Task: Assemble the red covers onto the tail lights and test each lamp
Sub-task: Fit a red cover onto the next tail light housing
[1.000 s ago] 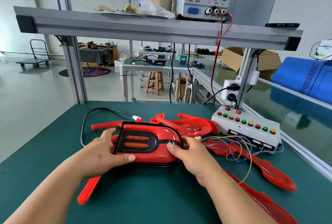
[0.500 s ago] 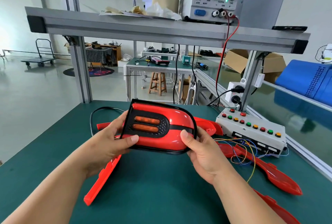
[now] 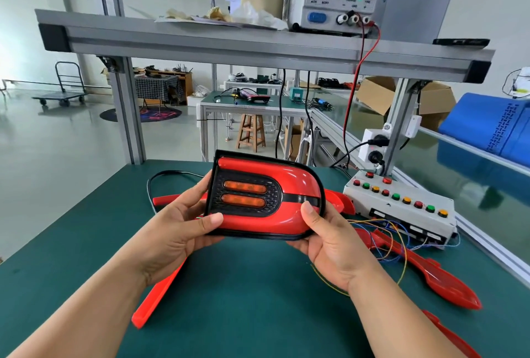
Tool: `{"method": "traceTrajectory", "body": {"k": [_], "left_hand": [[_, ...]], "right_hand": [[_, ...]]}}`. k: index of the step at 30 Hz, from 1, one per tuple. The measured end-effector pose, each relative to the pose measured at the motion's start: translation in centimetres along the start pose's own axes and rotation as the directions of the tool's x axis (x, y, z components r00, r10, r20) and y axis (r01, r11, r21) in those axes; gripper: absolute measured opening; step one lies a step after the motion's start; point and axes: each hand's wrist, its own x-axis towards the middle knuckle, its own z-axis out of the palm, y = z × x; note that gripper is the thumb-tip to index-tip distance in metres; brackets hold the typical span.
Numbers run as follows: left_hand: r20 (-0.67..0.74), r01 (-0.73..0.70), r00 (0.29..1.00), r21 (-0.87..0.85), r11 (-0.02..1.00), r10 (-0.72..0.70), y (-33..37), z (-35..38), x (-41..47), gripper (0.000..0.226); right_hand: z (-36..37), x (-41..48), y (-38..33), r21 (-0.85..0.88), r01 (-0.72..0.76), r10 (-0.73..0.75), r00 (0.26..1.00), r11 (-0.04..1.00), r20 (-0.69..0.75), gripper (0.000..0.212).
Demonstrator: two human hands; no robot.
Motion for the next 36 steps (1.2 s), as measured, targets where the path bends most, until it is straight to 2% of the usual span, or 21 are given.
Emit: {"method": "traceTrajectory", "body": {"k": [3, 7, 11, 16, 21, 26, 31, 36], "left_hand": [[0.020, -0.027, 0.999, 0.028, 0.999, 0.026, -0.18, 0.26, -0.08, 0.075], [0.080, -0.073, 0.995, 0.160, 0.984, 0.061, -0.46, 1.03, -0.11, 0.052], [0.074, -0.067, 0.996, 0.248, 0.966, 0.050, -0.73, 0.81, -0.07, 0.049], [0.091, -0.059, 0.995, 0.228, 0.972, 0.039, -0.64, 0.56, 0.01, 0.060], [0.060, -0.072, 0.996, 0.227, 0.971, 0.059, -0.75, 0.72, 0.29, 0.055], [0.066, -0.083, 0.995, 0.204, 0.976, 0.071, -0.63, 0.76, 0.37, 0.063], [0.052, -0.088, 0.996, 0.204, 0.975, 0.079, -0.62, 0.78, 0.47, 0.061], [0.044, -0.090, 0.996, 0.208, 0.974, 0.082, -0.82, 0.80, 0.52, 0.052]], "right_hand": [[-0.32, -0.05, -0.31, 0.054, -0.009, 0.007, 0.999, 0.999, 0.039, 0.043], [-0.55, -0.02, -0.40, 0.054, 0.017, -0.019, 0.999, 0.998, 0.028, 0.040], [-0.69, 0.04, -0.32, -0.001, 0.034, -0.034, 0.999, 0.999, -0.014, 0.043], [-0.73, 0.05, -0.26, -0.012, 0.039, -0.040, 0.999, 0.999, -0.006, 0.045], [-0.63, -0.07, -0.33, -0.014, 0.045, -0.045, 0.999, 0.999, 0.005, 0.042], [-0.55, -0.10, -0.34, -0.027, 0.060, -0.060, 0.998, 0.998, -0.010, 0.040], [-0.38, 0.00, -0.37, -0.028, 0.094, -0.095, 0.995, 0.995, -0.031, 0.032], [-0.27, -0.11, -0.33, -0.022, 0.113, -0.113, 0.993, 0.993, -0.034, 0.033]]}}
